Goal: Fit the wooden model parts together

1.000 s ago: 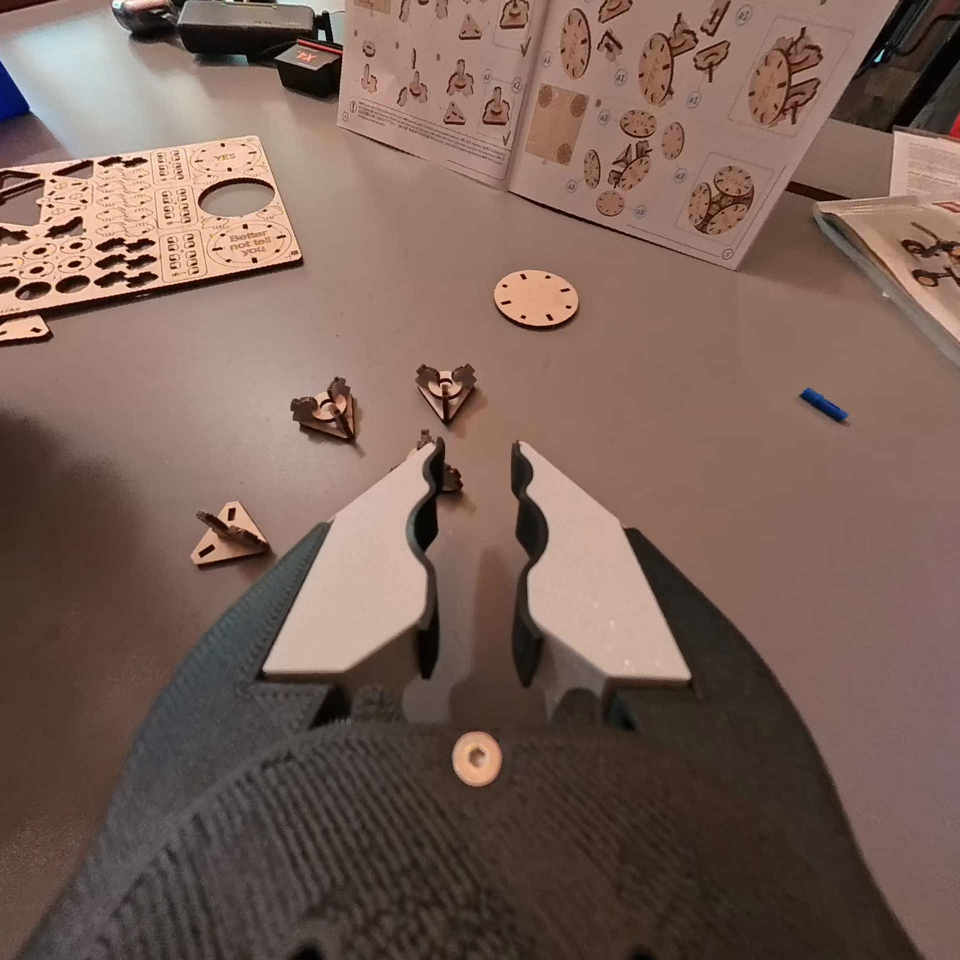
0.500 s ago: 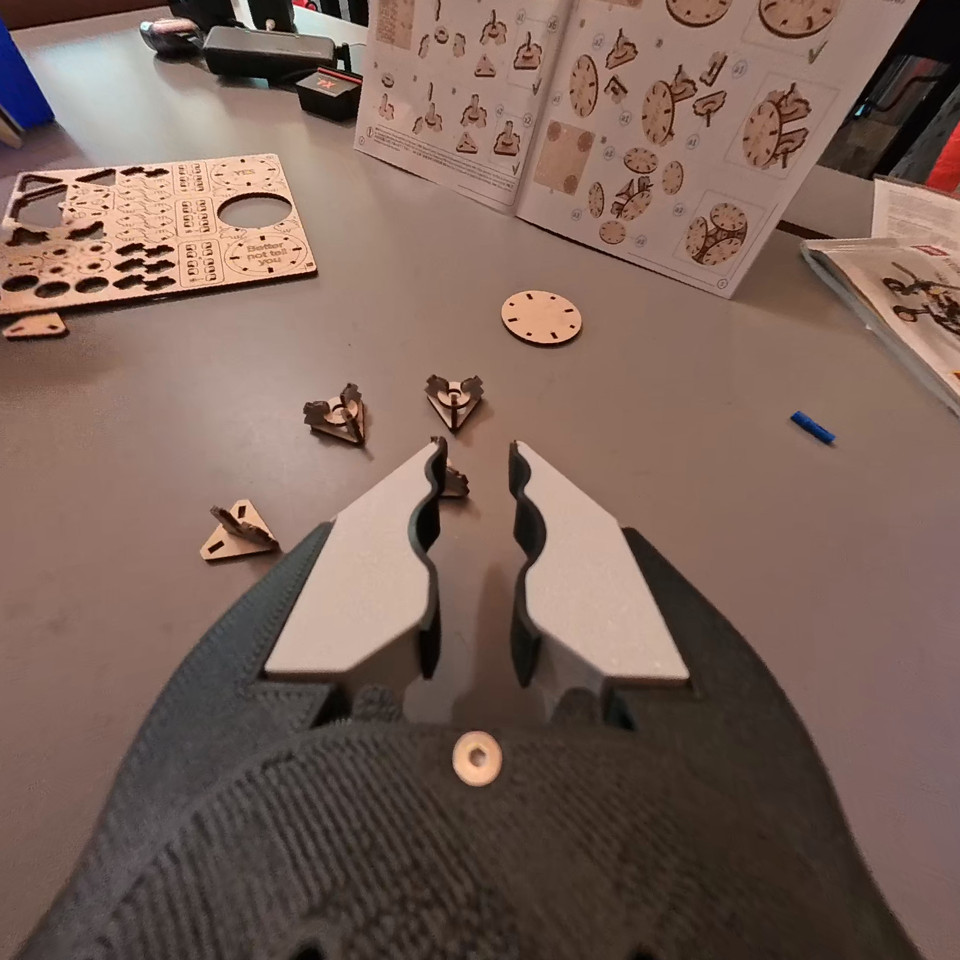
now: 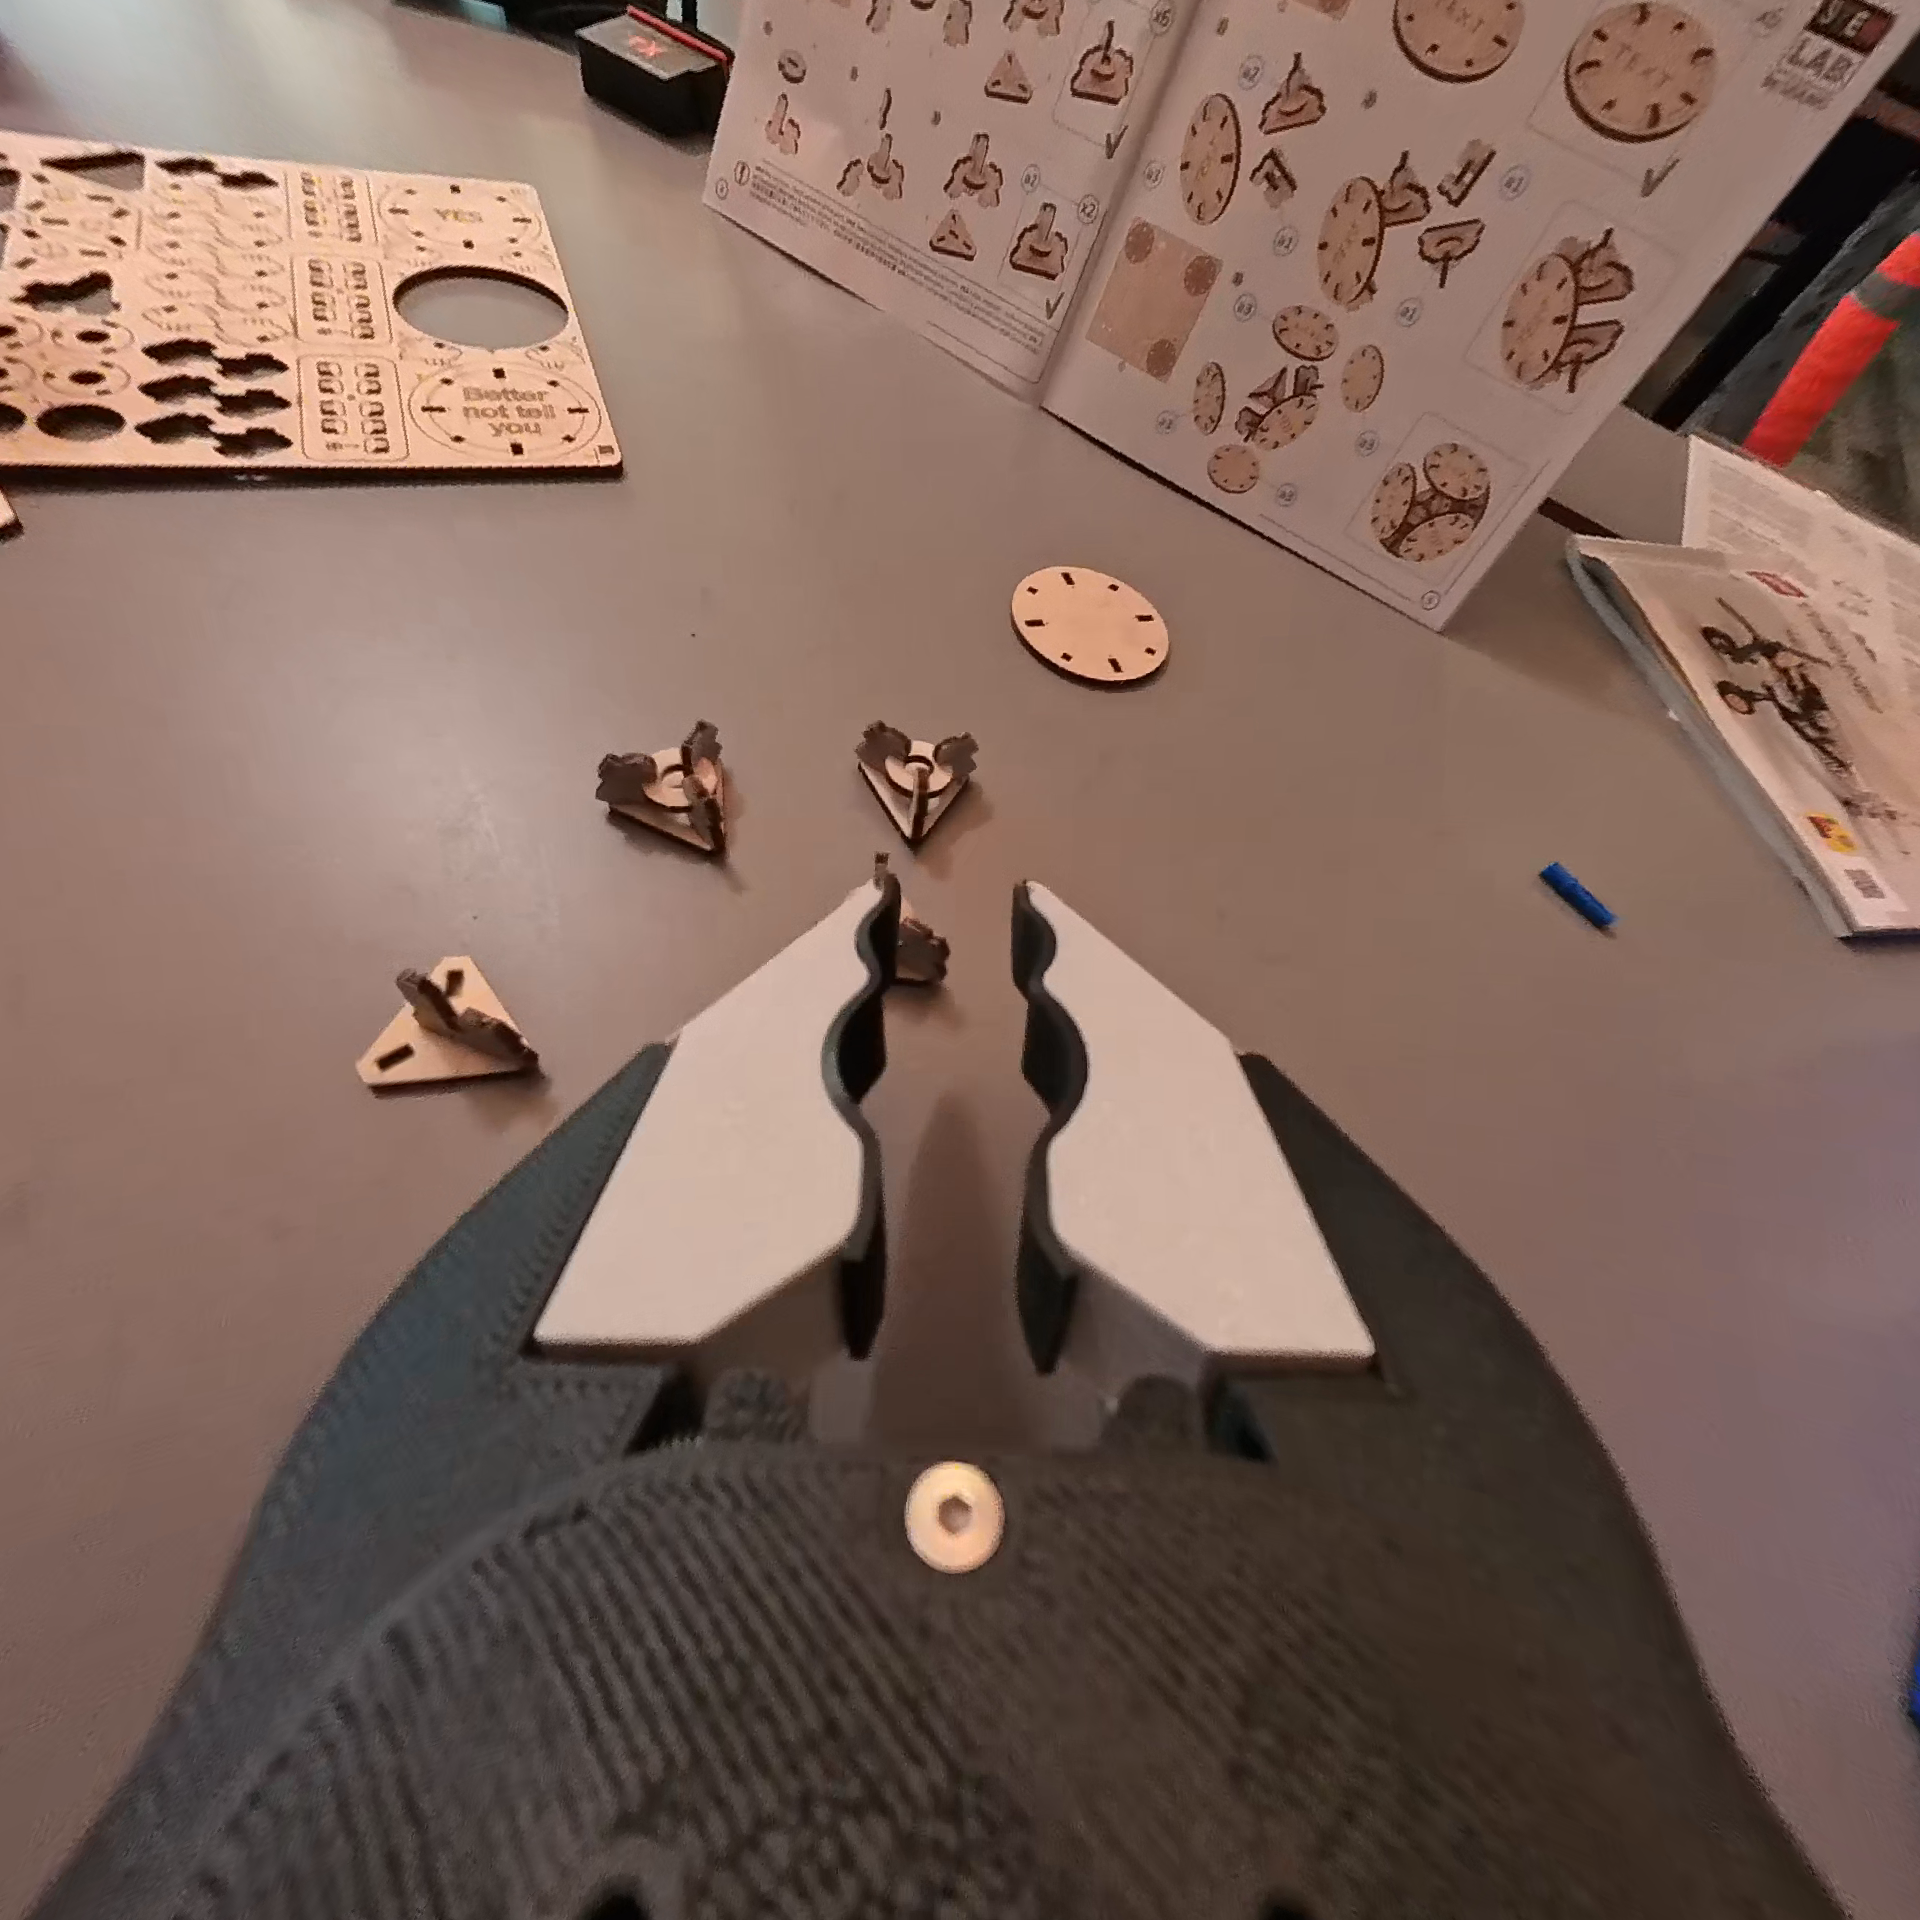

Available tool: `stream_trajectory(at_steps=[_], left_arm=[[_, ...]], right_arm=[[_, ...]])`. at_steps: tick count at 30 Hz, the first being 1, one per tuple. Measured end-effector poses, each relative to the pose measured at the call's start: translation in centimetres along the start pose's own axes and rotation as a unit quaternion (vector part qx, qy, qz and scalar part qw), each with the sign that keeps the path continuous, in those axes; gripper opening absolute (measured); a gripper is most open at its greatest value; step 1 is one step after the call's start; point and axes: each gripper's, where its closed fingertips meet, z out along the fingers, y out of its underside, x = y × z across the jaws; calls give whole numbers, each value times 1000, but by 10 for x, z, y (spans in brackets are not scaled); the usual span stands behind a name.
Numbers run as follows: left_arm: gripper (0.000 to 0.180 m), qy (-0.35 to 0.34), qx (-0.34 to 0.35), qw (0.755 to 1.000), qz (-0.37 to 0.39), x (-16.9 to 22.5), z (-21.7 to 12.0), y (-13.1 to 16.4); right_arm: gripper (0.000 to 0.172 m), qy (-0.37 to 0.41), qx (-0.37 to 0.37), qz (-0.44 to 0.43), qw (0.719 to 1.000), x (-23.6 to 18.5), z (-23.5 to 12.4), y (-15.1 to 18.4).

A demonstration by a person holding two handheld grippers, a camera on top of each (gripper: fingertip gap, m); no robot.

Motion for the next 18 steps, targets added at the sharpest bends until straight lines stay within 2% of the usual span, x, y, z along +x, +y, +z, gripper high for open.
stream_trajectory(at_steps=[4,7,8,10,15,18], left_arm=[[57,-6,13,1000,4,-3,2,-3],[58,24,23,999,-19,-2,4,-4],[57,28,24,999,-21,-3,3,-4],[36,28,18,999,-12,-3,1,-1],[35,20,6,1000,0,0,0,0],[35,9,7,1000,6,2,-6,-2]], right_arm=[[17,10,-5,-32,999,-4,1,1],[16,14,-4,-54,998,-8,1,1],[15,16,-3,-59,998,-8,1,1],[14,19,0,-63,998,-9,0,0],[10,16,16,-43,999,-7,-2,-5],[11,-18,52,-34,998,-33,-4,-28]])
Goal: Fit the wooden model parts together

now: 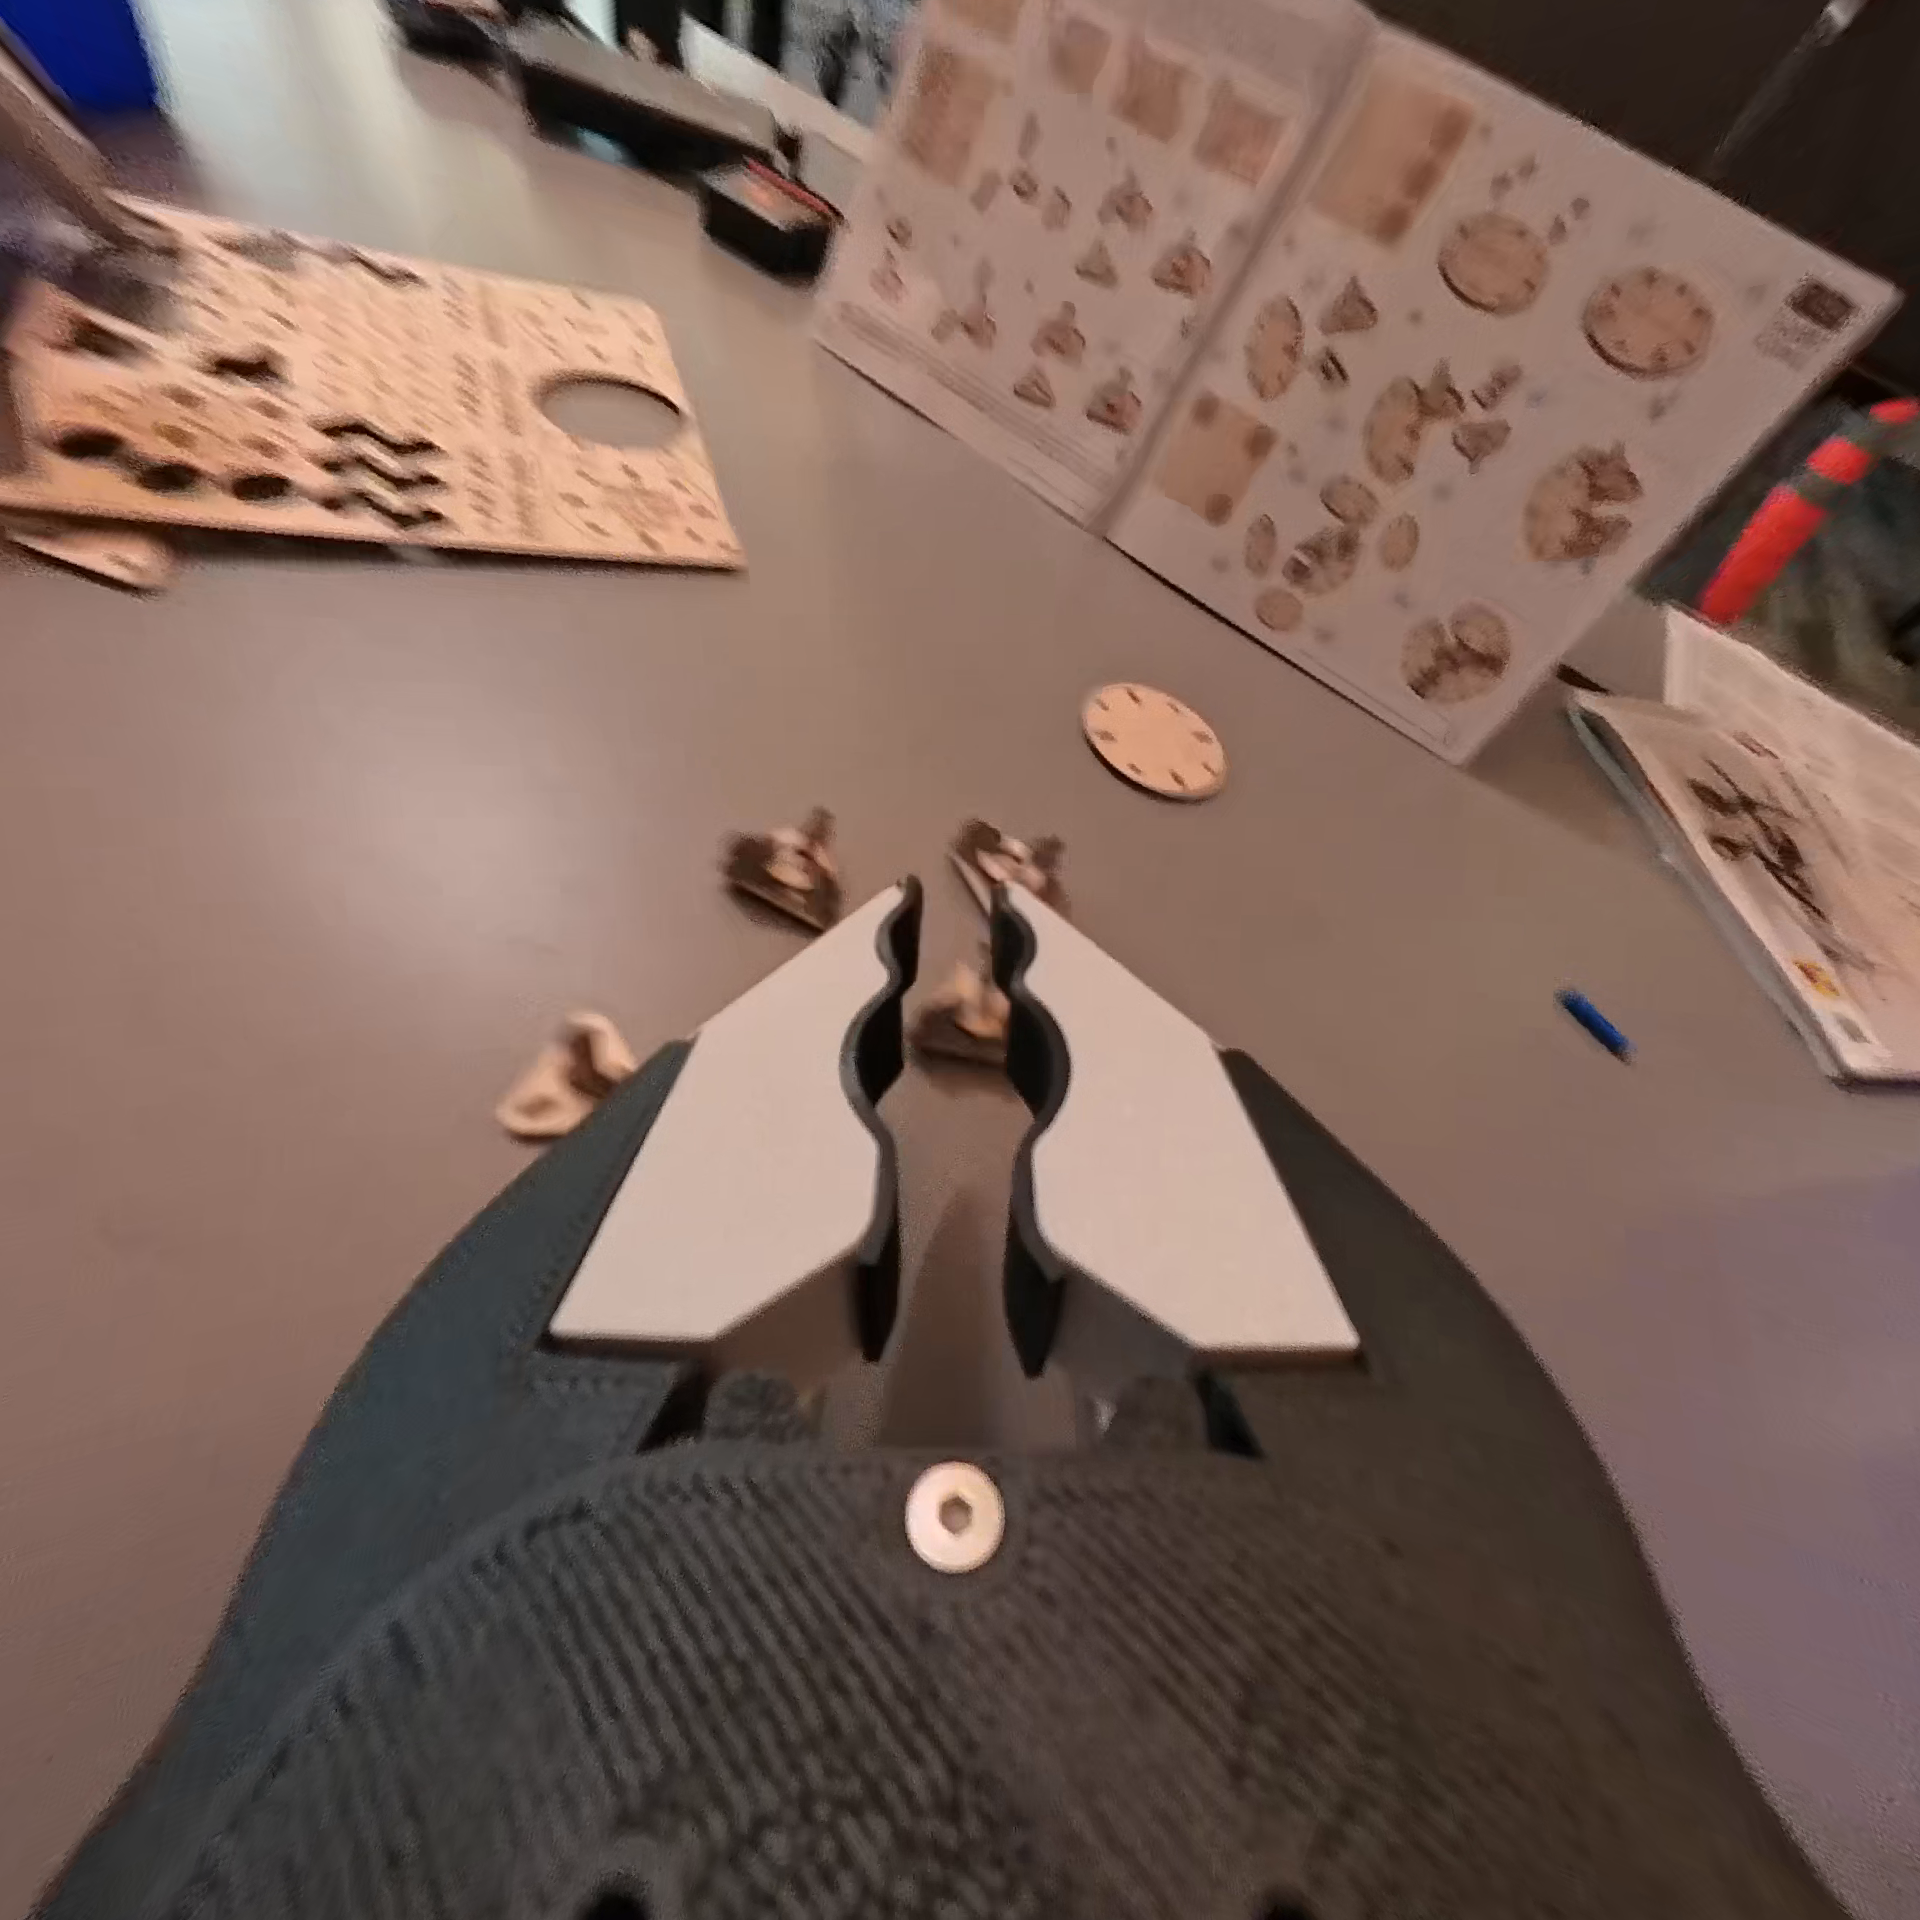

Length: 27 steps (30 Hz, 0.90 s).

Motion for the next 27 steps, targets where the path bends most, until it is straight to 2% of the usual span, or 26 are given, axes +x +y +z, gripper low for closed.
stream_trajectory(at_steps=[4,6,8,10,12,14,17,23,27], left_arm=[[36,-3,0,1000,-1,7,-12,-3],[36,-1,-9,1000,0,12,-18,-2],[34,-1,-10,1000,6,17,-24,-2],[34,1,-9,1000,6,20,-29,-1],[8,-46,-6,999,13,4,-35,0],[10,-50,3,999,12,0,-38,-1],[15,-28,-4,1000,2,-1,-34,4],[18,-11,-17,1000,1,-2,-26,10],[18,12,-6,1000,1,5,-29,7]], right_arm=[[16,-109,50,-19,993,-84,18,-48],[25,-152,54,-52,986,-129,37,-66],[43,-161,34,-143,976,-163,60,-71],[50,-116,17,-284,952,-173,81,-68],[64,-90,6,-396,914,-180,94,-60],[49,-73,16,-442,894,-185,100,-57],[34,-70,21,-459,885,-187,104,-54],[18,-29,70,-435,897,-171,101,-75],[15,-8,80,-403,912,-156,100,-82]])
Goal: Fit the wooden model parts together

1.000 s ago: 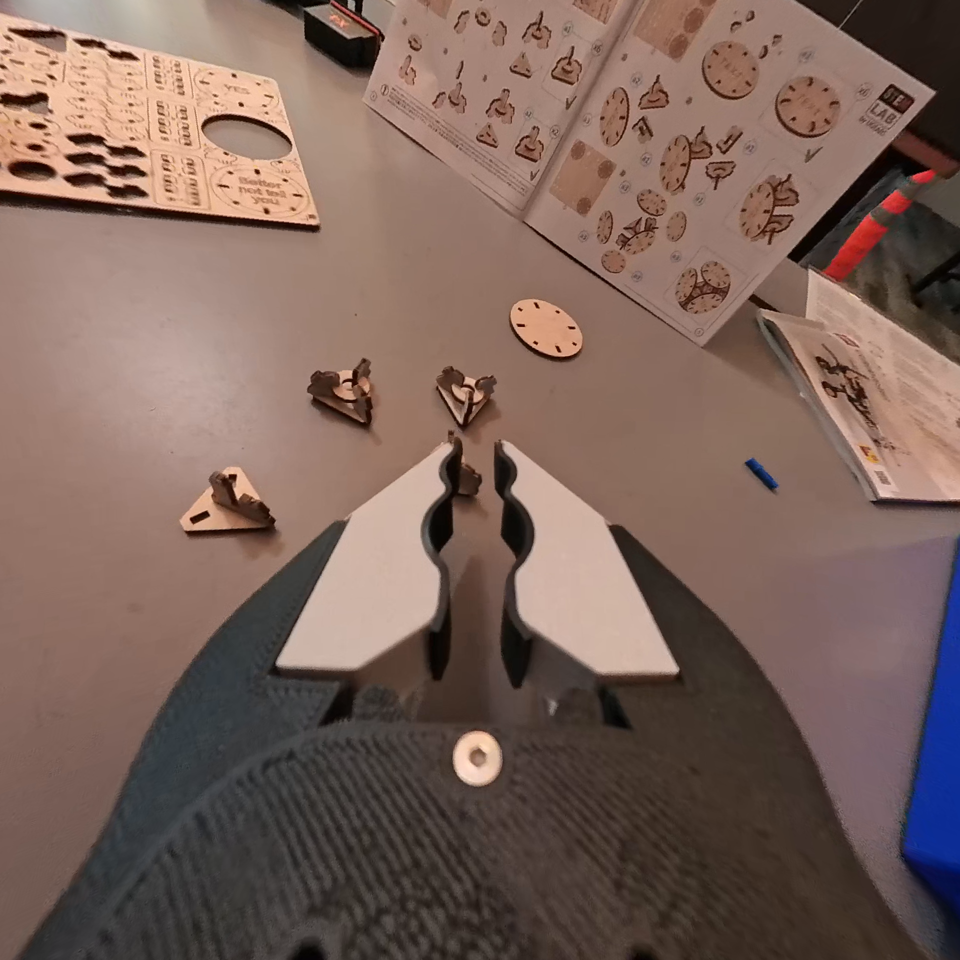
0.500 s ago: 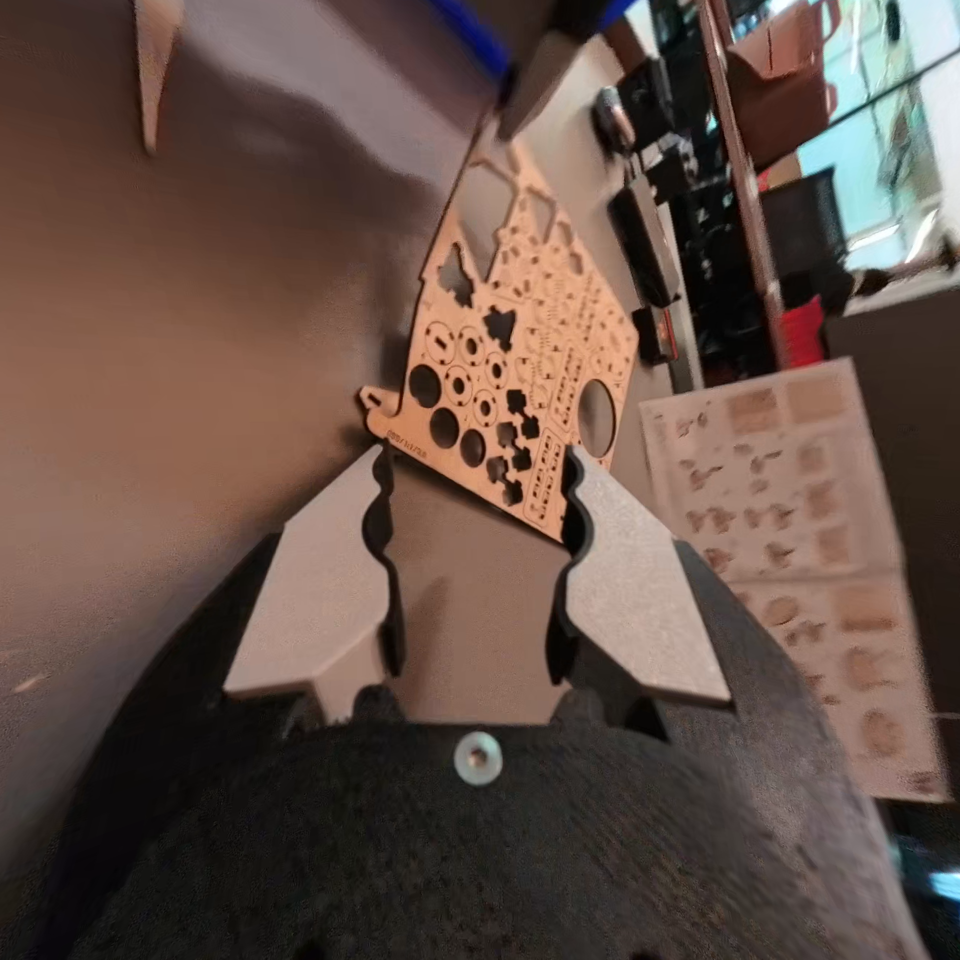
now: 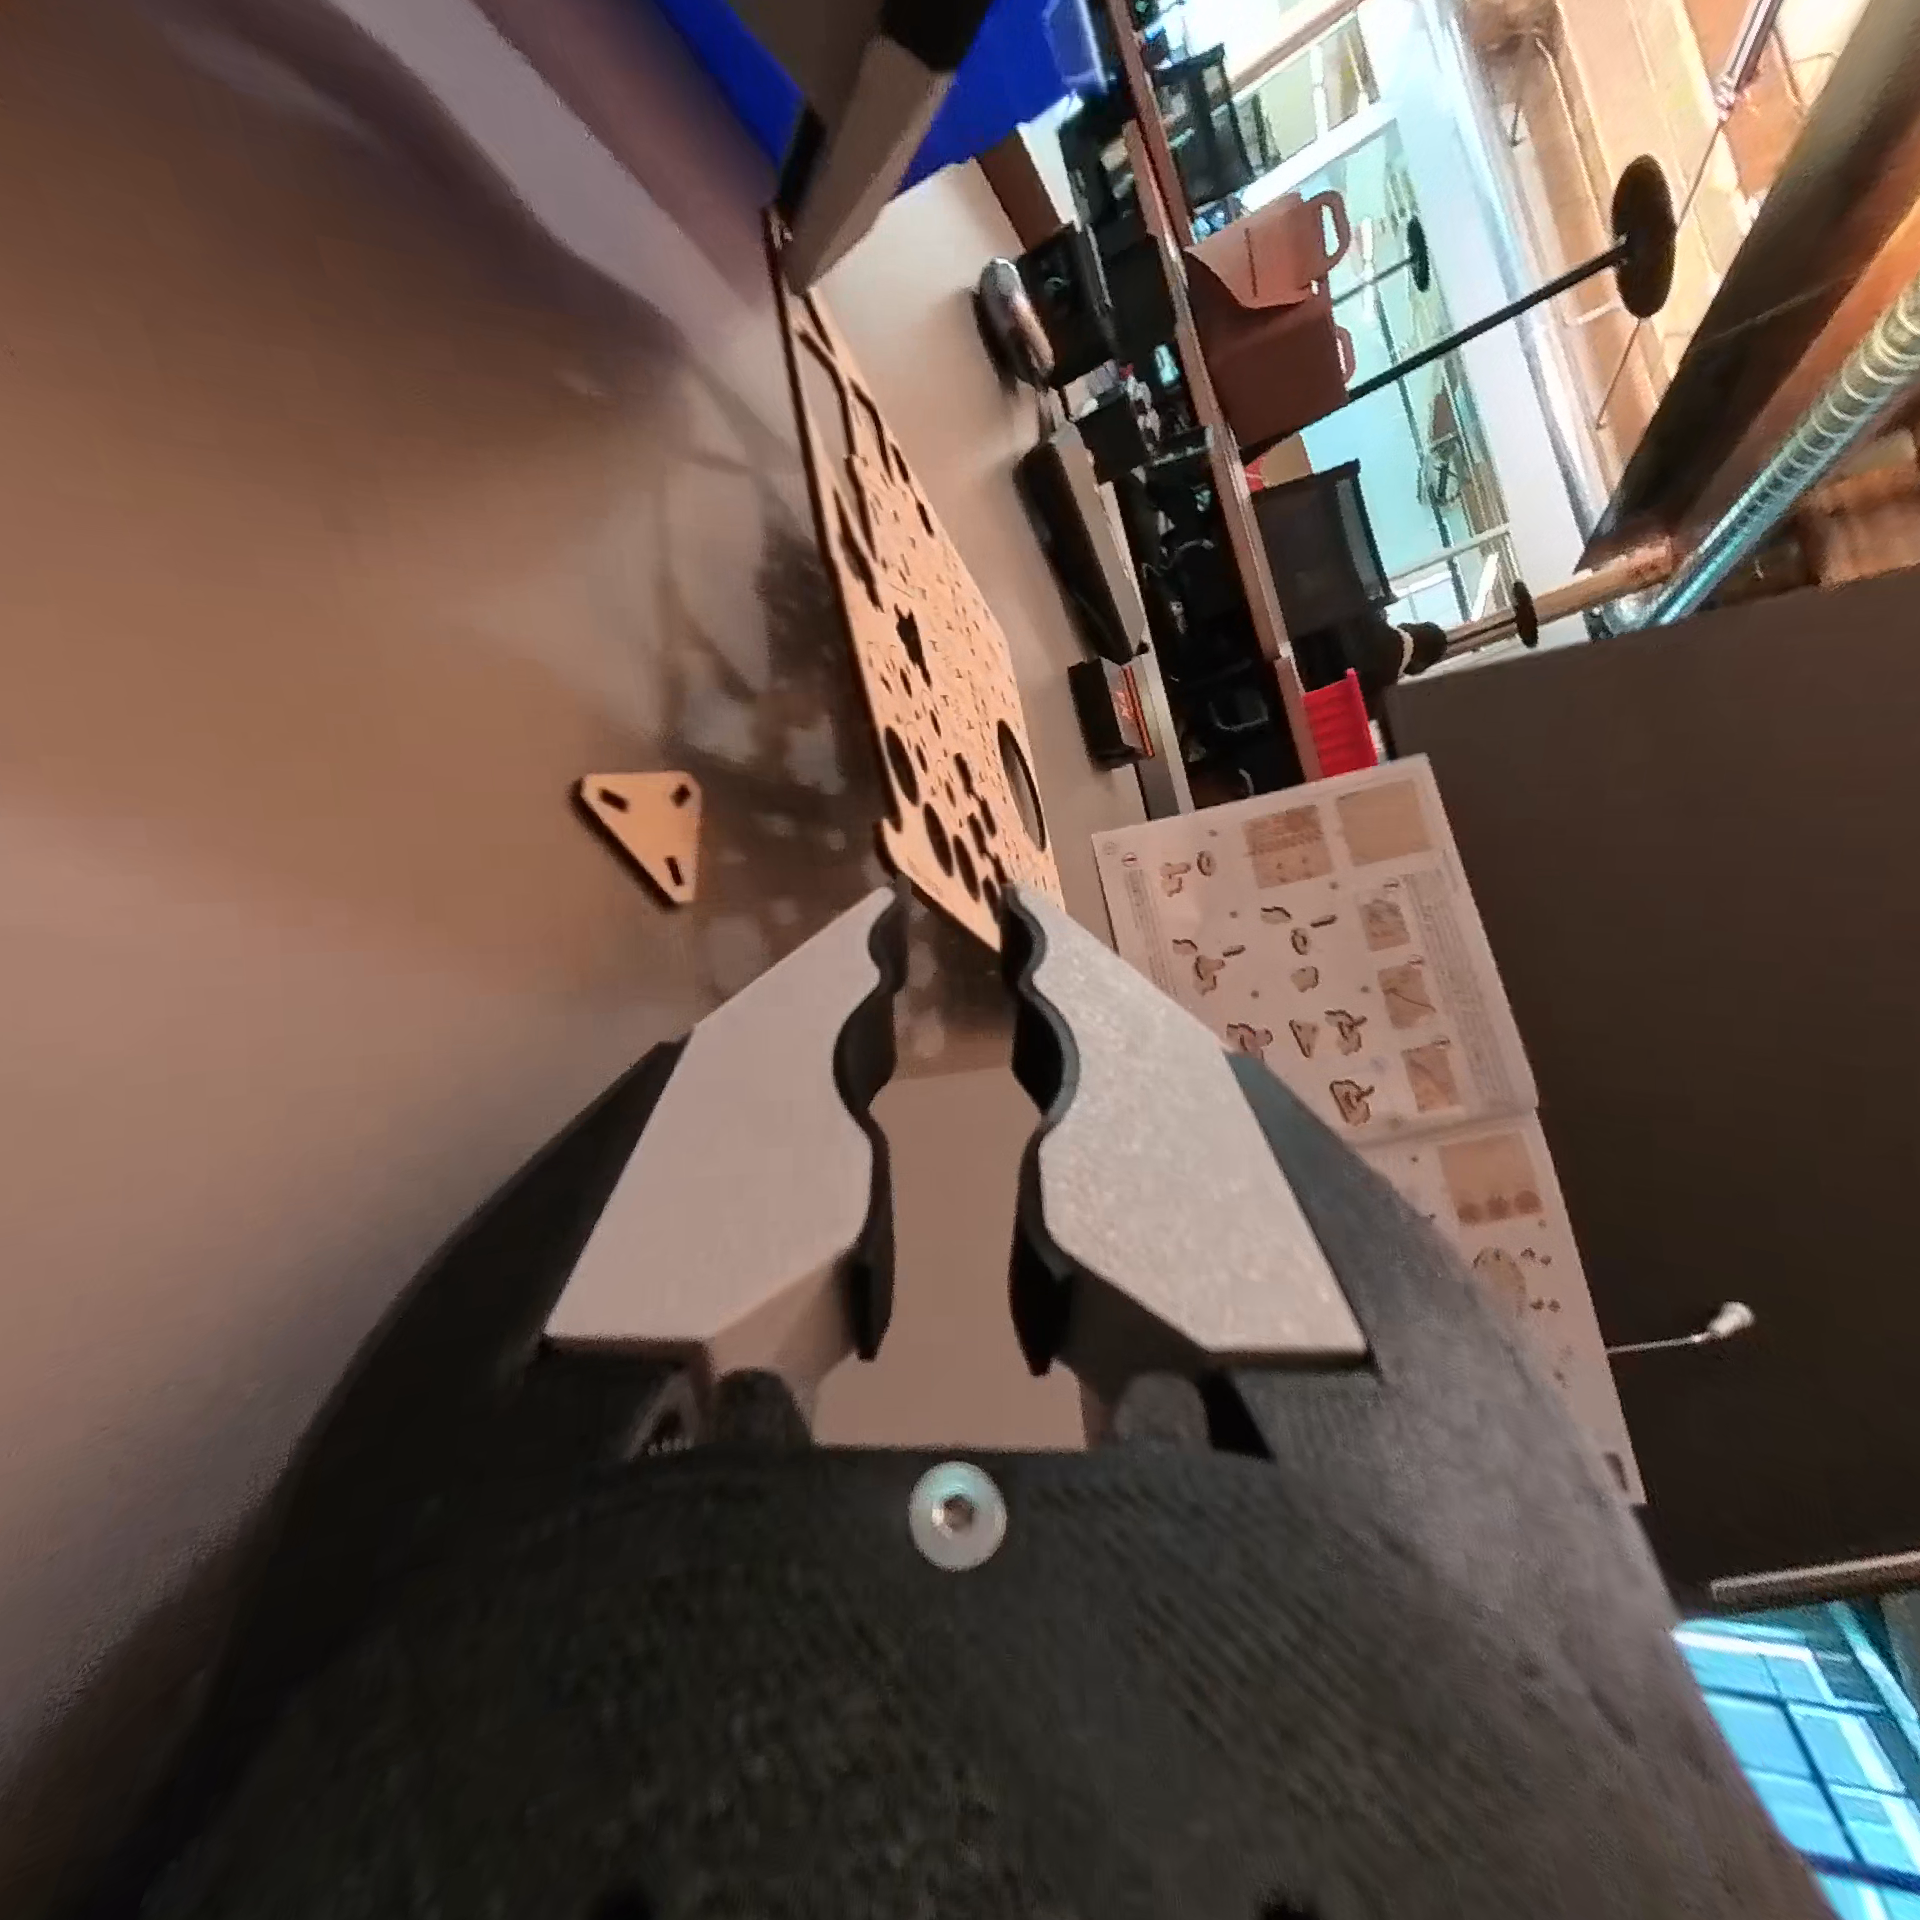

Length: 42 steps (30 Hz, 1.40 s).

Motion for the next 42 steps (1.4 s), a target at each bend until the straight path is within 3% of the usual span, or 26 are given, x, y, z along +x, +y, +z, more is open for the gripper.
stream_trajectory(at_steps=[5,9,13,19,31,36,42], left_arm=[[22,20,-11,1000,19,12,2,2],[25,20,-4,999,47,20,2,-2],[27,52,14,989,137,48,-1,-8],[27,104,-2,961,257,95,20,3],[11,166,5,954,250,111,27,4],[10,169,56,952,250,113,17,-13],[10,186,83,949,242,117,3,-20]], right_arm=[[12,13,14,41,999,11,-1,-1],[0,49,25,41,998,23,-3,-3],[0,47,14,42,998,21,-2,2],[0,29,25,109,993,23,-5,3],[0,-3,39,201,979,23,-7,4],[2,3,52,241,969,32,-11,7],[19,-10,52,141,989,13,-8,-5]])
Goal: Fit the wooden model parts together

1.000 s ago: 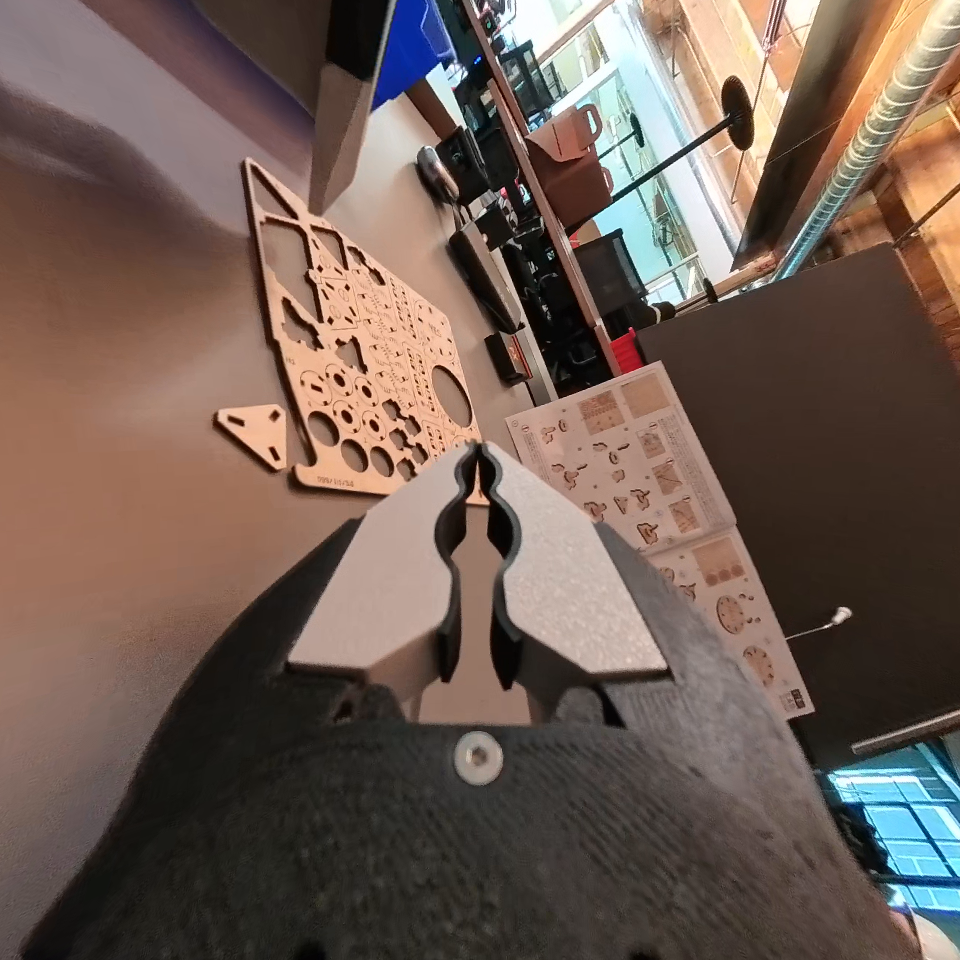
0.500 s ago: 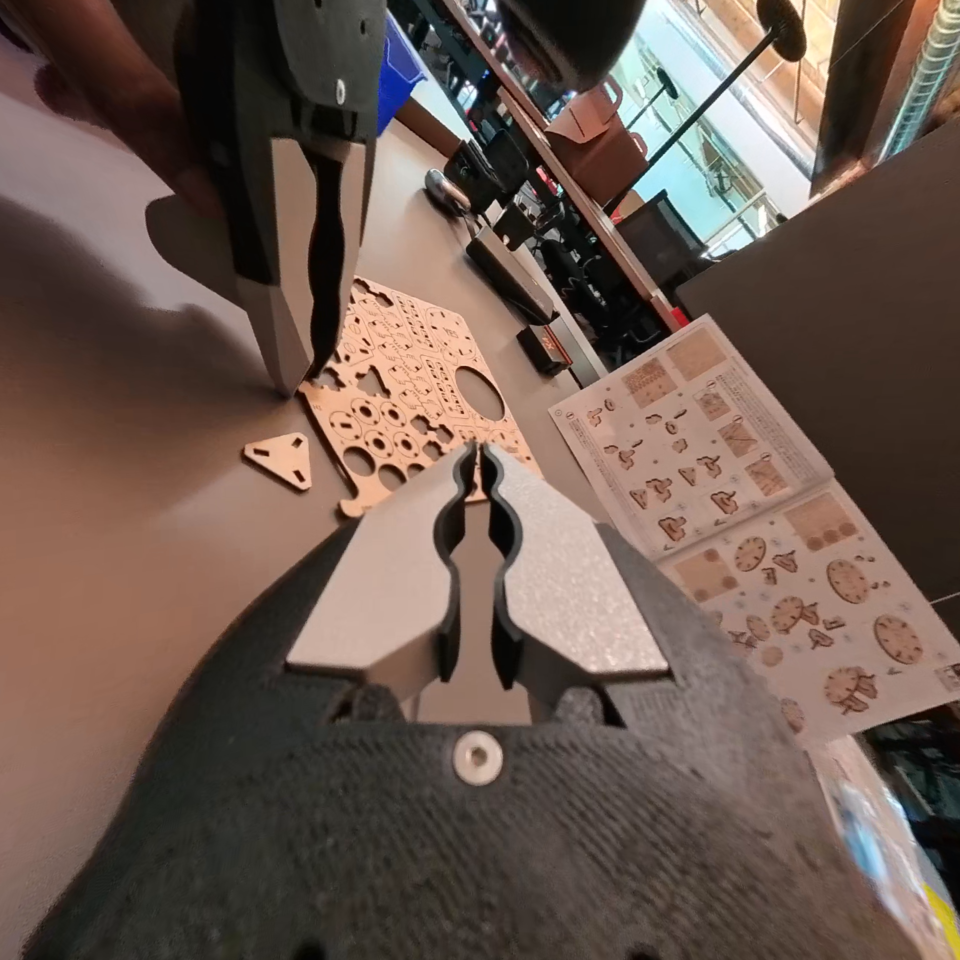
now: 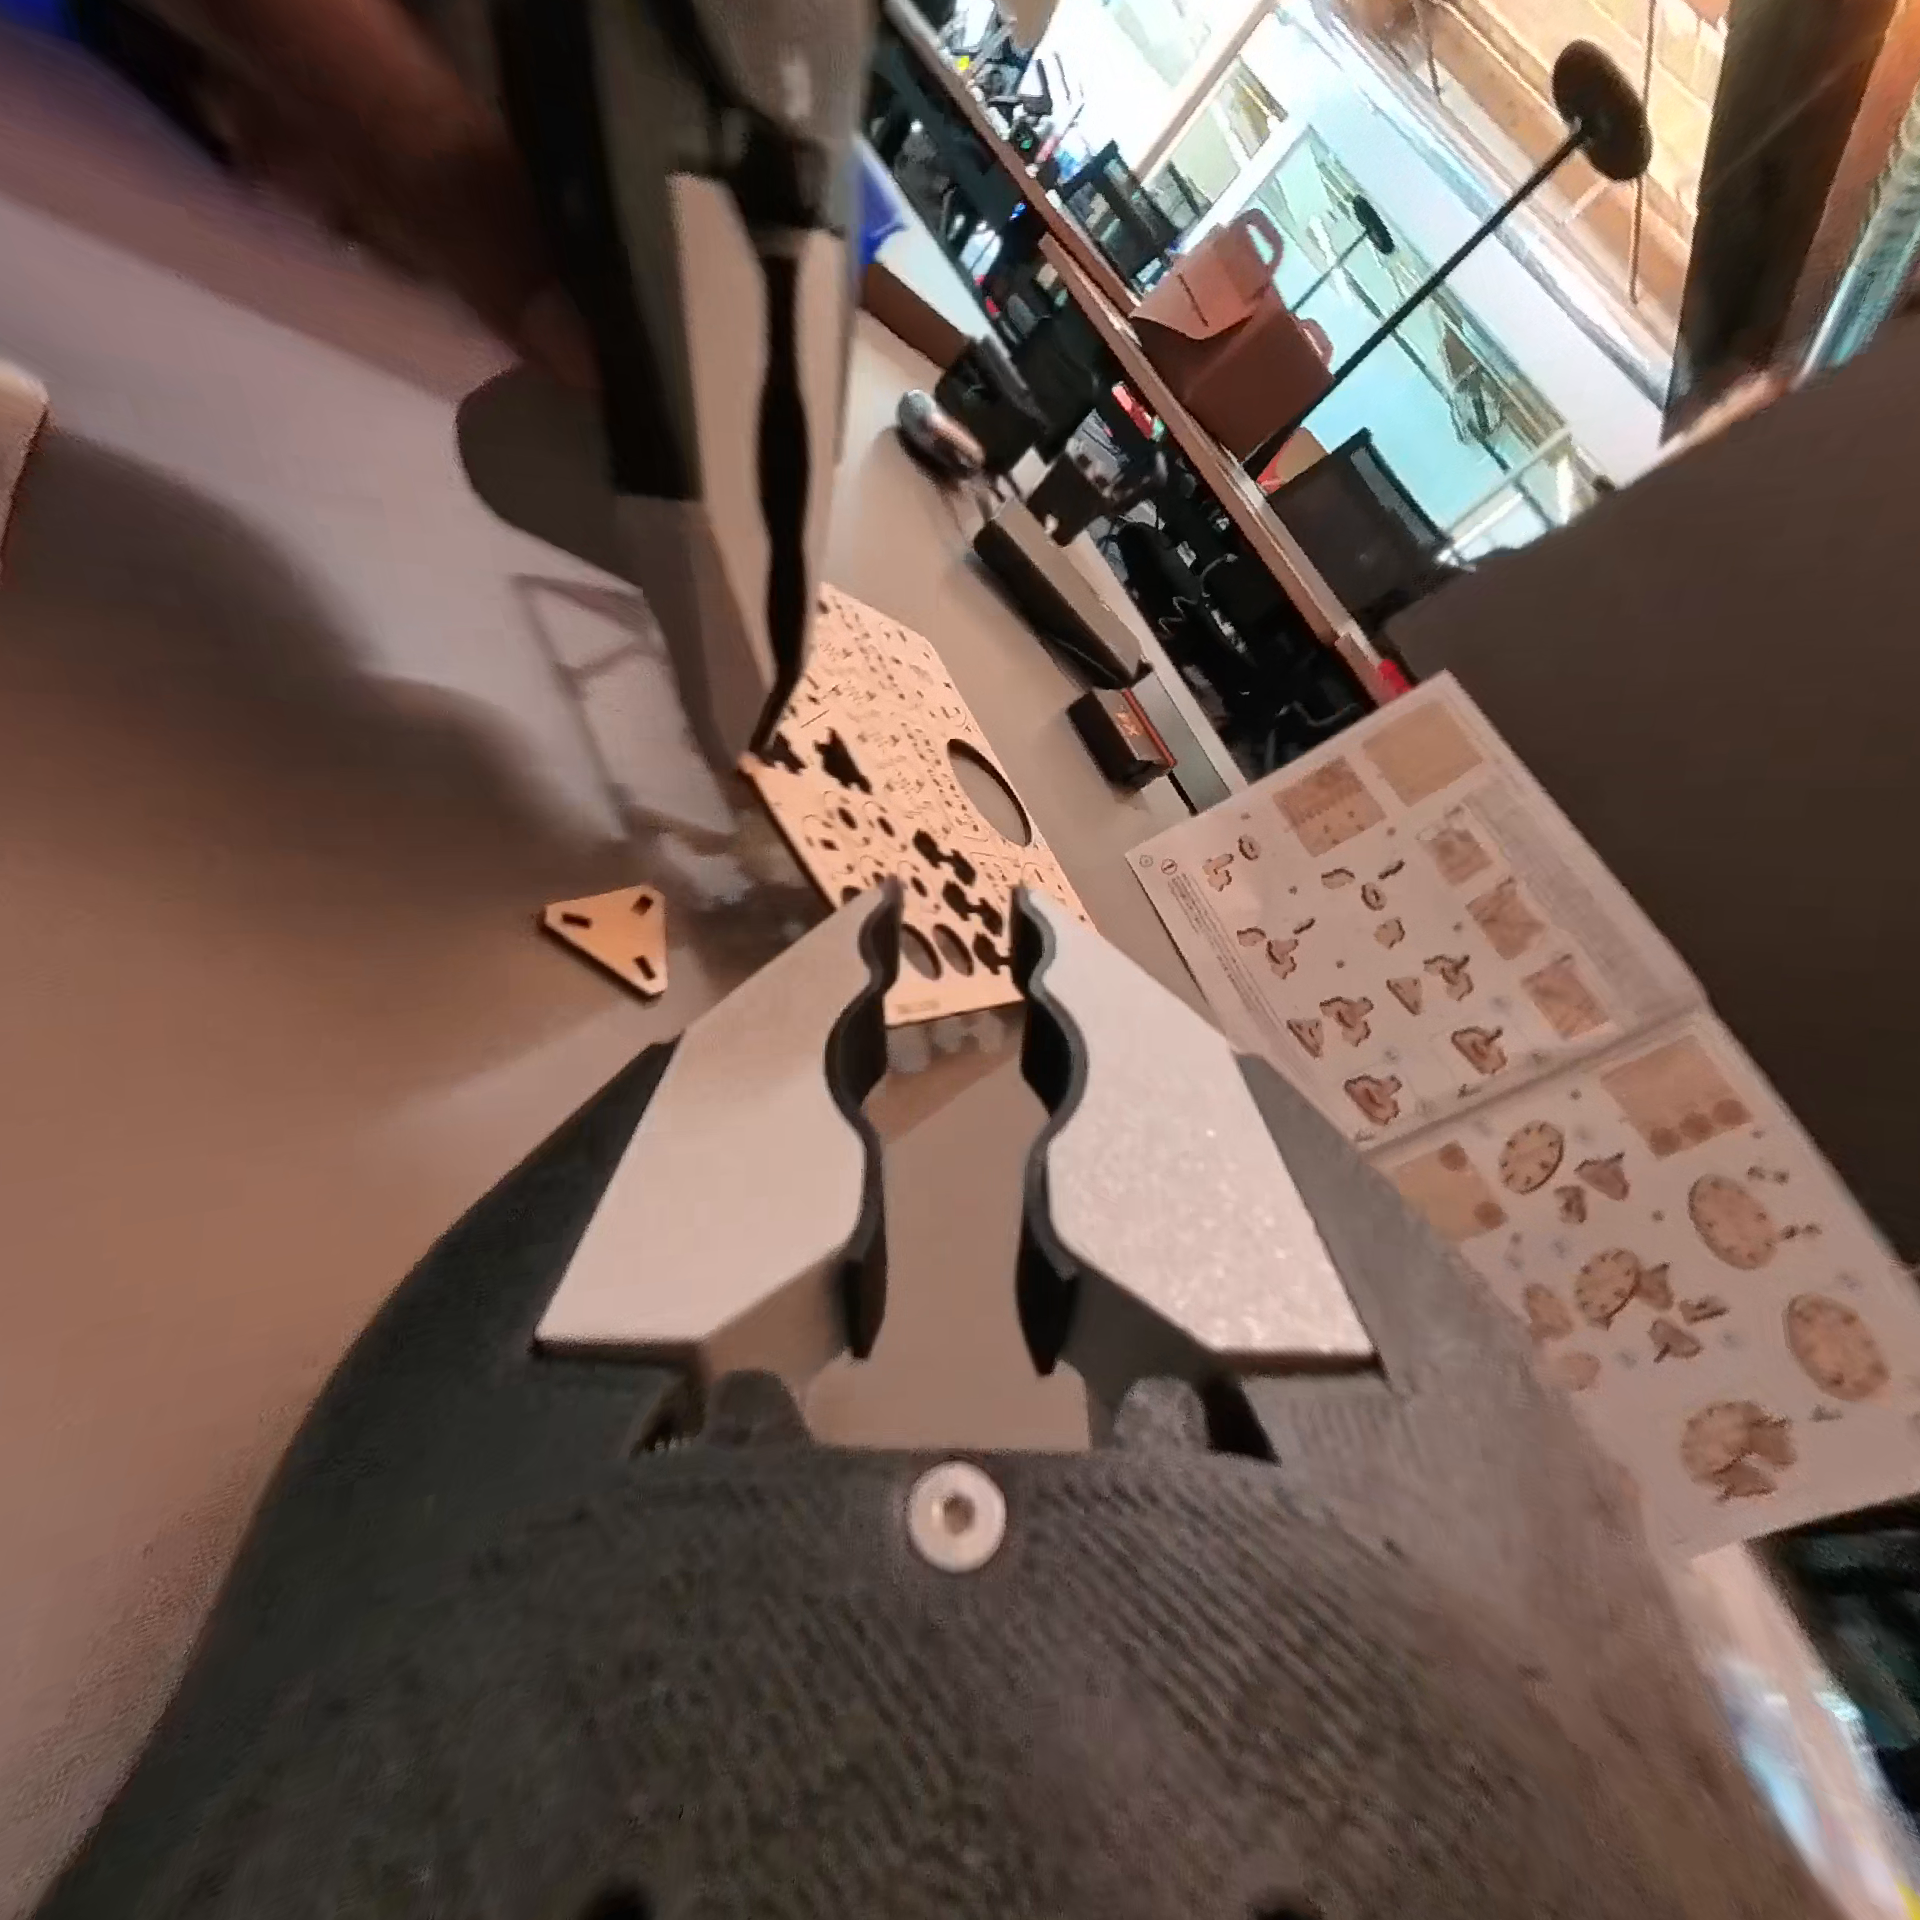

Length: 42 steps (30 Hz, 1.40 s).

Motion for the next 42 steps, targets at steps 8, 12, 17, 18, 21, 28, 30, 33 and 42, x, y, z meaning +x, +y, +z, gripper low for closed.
stream_trajectory(at_steps=[8,12,17,18,21,28,30,33,42], left_arm=[[9,14,18,999,22,18,-6,-15],[9,6,25,999,36,20,-9,-18],[33,-30,21,995,93,24,-5,-23],[34,-49,18,993,108,22,-4,-24],[25,-107,27,979,169,18,-3,-31],[5,-209,64,935,280,15,-19,-48],[3,-238,72,919,305,14,-24,-51],[2,-252,59,909,325,11,-21,-47],[2,-222,76,915,329,18,-14,-45]], right_arm=[[22,21,-79,-194,978,-18,23,14],[1,41,-84,-247,965,-14,23,15],[3,29,-85,-191,977,-10,22,16],[3,25,-84,-180,980,-10,22,15],[4,10,-80,-151,985,-11,21,13],[4,-13,-53,-95,994,7,20,-5],[4,-20,-42,-113,993,10,20,-10],[21,-63,-42,-188,979,0,18,-9],[33,-220,-24,-249,943,-17,22,0]])
